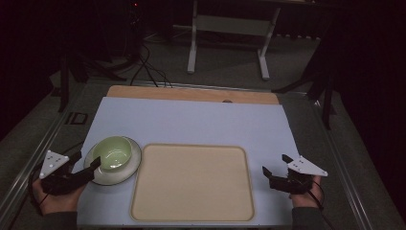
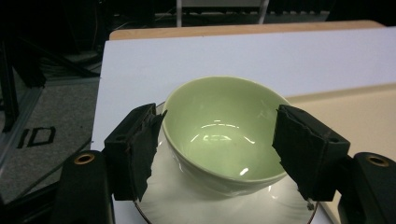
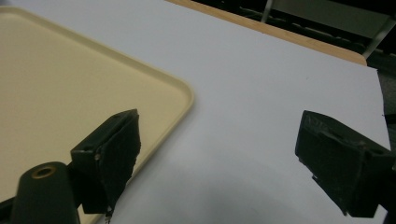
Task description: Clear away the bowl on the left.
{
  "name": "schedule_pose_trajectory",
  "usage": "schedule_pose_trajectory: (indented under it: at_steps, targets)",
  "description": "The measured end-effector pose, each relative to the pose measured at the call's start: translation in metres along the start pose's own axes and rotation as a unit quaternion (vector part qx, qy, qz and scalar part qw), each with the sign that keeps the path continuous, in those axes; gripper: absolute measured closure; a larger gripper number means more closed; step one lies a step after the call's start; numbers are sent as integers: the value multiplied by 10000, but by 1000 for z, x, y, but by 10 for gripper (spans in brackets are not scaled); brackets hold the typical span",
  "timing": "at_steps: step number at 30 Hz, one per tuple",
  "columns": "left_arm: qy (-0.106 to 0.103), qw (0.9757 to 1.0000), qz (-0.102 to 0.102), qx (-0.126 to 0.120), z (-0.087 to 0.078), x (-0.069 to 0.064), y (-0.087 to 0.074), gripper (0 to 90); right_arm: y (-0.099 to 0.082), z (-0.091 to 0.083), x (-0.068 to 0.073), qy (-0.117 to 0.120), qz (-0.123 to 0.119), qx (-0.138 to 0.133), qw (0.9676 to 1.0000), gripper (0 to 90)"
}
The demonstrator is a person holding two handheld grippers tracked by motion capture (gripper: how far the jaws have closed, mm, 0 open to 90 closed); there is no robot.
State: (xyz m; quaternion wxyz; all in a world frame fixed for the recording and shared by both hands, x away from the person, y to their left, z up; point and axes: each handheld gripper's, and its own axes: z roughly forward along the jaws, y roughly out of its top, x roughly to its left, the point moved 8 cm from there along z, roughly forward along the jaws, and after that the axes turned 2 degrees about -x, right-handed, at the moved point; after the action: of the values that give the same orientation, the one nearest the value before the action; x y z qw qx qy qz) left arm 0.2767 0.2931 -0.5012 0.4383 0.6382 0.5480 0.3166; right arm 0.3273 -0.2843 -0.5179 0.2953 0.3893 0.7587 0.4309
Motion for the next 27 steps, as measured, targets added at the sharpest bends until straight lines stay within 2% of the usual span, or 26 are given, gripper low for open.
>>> schedule_pose_trajectory:
  at_steps: [8, 13, 20, 27]
  targets:
    - [49, 10000, 11, 67, 1, 0, -2, 326, 1, 1, -1, -16, 7, -23, 10000, 136]
    - [92, 9999, -117, 65, 4, 5, -1, 327, 1, 1, 0, 2, -52, -26, 10000, 136]
    - [249, 9996, -97, 116, 12, 10, -1, 326, 2, 1, -1, -14, -54, -58, 10000, 136]
    - [291, 9992, -218, 157, 16, 16, -2, 347, 3, 1, 0, -14, -106, -76, 9999, 136]
